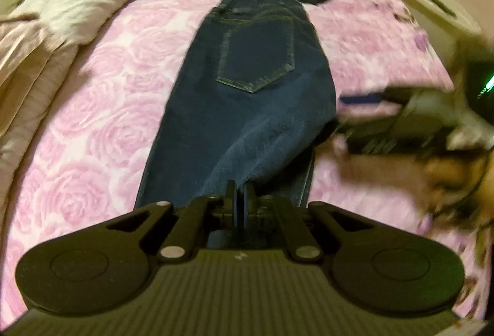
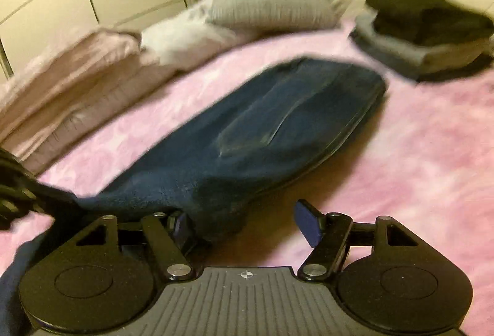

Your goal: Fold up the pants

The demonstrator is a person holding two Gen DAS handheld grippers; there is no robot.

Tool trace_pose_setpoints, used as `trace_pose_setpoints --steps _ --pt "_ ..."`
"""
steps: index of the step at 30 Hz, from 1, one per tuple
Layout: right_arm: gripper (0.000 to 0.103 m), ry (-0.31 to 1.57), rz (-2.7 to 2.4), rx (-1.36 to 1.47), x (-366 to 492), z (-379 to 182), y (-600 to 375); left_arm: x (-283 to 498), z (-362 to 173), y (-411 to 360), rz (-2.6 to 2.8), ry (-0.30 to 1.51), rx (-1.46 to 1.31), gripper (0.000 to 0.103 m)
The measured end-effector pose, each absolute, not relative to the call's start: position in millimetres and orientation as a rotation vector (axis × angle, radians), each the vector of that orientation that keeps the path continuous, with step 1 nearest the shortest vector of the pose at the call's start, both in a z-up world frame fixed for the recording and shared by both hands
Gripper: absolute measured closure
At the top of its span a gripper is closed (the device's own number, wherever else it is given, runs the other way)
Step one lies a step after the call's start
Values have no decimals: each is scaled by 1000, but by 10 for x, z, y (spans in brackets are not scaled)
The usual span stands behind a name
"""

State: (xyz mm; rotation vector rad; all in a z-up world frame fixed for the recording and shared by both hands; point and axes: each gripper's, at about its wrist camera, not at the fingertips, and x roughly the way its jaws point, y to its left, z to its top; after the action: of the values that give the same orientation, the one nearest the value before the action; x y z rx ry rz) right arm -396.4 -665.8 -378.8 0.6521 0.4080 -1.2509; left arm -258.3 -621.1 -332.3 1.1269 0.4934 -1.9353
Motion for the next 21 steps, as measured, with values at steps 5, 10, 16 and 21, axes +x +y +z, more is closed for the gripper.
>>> trace_pose_setpoints --steps 5,10,16,21 --pt "50 415 -1259 670 -4039 -3689 -6526 -2833 -3487 -6029 -1976 343 1259 99" --pt "67 398 -1195 801 -4038 -3915 -6640 -2876 -3645 -5968 -1976 337 1291 99" --pt "99 383 -1133 867 -4211 -3718 -6597 -2918 -3706 -5899 -1989 310 1300 96" --pt "100 414 -1137 951 -4352 -3628 -6575 -3033 -3806 -5718 -2022 229 1362 95"
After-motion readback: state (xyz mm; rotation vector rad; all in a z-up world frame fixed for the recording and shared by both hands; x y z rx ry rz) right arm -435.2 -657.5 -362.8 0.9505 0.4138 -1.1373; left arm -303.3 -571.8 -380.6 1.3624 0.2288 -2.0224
